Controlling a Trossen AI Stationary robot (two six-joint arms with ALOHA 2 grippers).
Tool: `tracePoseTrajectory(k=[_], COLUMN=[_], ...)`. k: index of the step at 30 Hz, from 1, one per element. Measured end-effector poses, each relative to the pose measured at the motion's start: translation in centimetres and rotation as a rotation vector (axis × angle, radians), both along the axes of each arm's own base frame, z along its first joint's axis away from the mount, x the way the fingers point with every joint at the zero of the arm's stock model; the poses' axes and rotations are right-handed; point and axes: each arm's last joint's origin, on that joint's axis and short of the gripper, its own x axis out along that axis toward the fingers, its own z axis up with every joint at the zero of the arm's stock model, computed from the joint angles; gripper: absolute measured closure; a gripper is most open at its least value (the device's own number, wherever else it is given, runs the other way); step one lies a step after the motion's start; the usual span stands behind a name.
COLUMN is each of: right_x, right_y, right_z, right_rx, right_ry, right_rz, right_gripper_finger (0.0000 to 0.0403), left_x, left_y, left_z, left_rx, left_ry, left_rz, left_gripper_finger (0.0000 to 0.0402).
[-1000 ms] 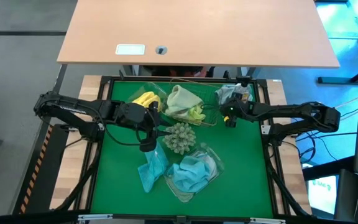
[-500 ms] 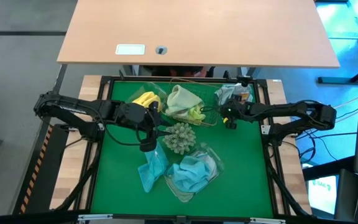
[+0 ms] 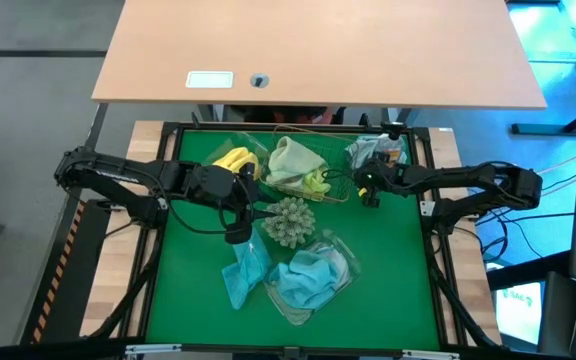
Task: Sort microfiber towel by color & place in baskets
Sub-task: Put the light blue microfiber towel into the bottom transparent bin
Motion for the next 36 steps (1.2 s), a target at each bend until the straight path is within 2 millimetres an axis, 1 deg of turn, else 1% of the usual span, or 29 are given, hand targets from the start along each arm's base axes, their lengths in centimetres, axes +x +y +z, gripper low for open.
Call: tracePoseTrajectory(k=[3,7,10,14,17,20,22,25,28,32,34,36], right_x=[-0.4,-0.8,-1.0,-0.8,-0.6,0.2,0.5,1.0,1.0,-0.2,-1.2,-2.2], right_y=[0.2,1.1,2.2,3.9,5.0,5.9,6.3,6.6,6.4,5.2,4.5,3.5], right_z=[0.2,0.7,1.2,2.2,3.7,6.5,8.9,13.5,18.5,24.7,27.2,28.9], right_rx=[0.029,0.060,0.075,0.094,0.132,0.175,0.185,0.162,0.123,0.008,-0.048,-0.090], right_ry=[0.006,0.010,0.004,-0.062,-0.105,-0.189,-0.237,-0.346,-0.460,-0.584,-0.632,-0.669], right_rz=[-0.008,0.001,0.032,0.065,0.095,0.121,0.148,0.180,0.185,0.107,0.039,-0.031], right_gripper_finger=[0.0399,0.0397,0.0400,0.0399,0.0401,0.0400,0.0401,0.0401,0.0401,0.0401,0.0401,0.0401], left_x=[0.0,0.0,0.0,0.0,0.0,0.0,0.0,0.1,0.1,0.1,0.1,0.1], left_y=[0.0,0.0,0.0,0.0,0.0,0.0,0.0,0.0,0.0,0.0,0.0,0.0], left_z=[0.0,0.0,0.0,0.0,0.0,0.0,0.1,0.1,0.2,0.2,0.3,0.3], left_rx=[-0.001,-0.001,-0.001,-0.002,-0.002,-0.002,-0.003,-0.003,-0.005,-0.004,-0.005,-0.004], left_ry=[0.000,0.000,0.000,0.000,-0.001,-0.002,-0.007,-0.011,-0.023,-0.027,-0.030,-0.030], left_rz=[0.000,0.001,0.001,0.001,0.001,0.001,0.001,0.001,0.001,0.000,0.001,0.000], left_gripper_finger=[0.0262,0.0262,0.0262,0.0262,0.0262,0.0262,0.0262,0.0262,0.0262,0.0262,0.0262,0.0262])
